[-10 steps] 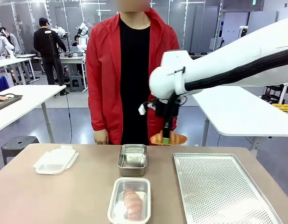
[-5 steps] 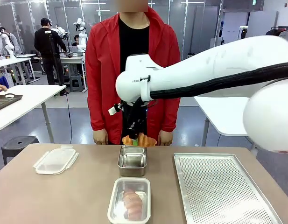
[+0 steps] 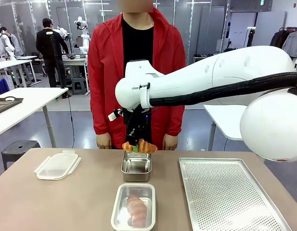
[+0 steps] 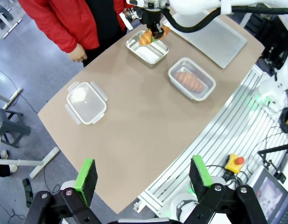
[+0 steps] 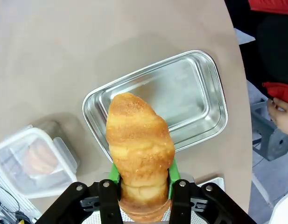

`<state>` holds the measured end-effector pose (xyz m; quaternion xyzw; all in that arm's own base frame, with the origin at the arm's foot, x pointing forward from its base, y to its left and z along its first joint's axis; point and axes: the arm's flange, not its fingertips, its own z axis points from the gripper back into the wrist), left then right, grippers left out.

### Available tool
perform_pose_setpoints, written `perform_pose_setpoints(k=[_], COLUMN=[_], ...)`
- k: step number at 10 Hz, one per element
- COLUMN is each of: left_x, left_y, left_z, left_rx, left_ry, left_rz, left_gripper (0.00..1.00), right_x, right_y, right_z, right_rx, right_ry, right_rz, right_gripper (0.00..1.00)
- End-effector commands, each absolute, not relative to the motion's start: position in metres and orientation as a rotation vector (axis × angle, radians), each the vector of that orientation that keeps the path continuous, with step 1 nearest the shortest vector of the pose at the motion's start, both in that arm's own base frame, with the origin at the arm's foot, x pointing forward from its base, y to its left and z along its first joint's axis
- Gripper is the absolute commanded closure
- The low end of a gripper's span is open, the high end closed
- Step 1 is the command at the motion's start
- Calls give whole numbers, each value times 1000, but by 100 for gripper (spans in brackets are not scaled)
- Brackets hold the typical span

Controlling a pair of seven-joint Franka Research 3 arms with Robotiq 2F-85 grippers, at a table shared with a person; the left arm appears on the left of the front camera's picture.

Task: Place the bread into the airtight container.
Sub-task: Pick up a Butter Roll and place it into an empty Airtight Container.

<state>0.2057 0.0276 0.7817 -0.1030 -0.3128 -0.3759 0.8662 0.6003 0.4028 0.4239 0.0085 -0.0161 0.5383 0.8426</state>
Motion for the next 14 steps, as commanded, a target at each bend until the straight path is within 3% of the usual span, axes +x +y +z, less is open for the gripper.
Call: perform_pose_setpoints(k=[1, 3, 7, 10, 14], left_x=[206, 206, 206, 206, 206], left_y=[27, 27, 27, 27, 27], left_z=[783, 783, 783, 783, 783], left_rx=[-217, -217, -217, -217, -217], left_ry=[-656, -656, -656, -656, -656], left_rz=[-791, -791, -791, -791, -791], left_gripper=[0, 0, 0, 0, 0], right_x=[597, 600, 605, 611, 613], right_y=[401, 403, 392, 396, 404], right_z=[429, 424, 412, 397, 366], right_rx=[15, 18, -10, 67, 11], right_ry=[-29, -34, -103, -104, -142], right_rz=[1137, 1137, 530, 153, 48], right_gripper=[58, 58, 58, 58, 58])
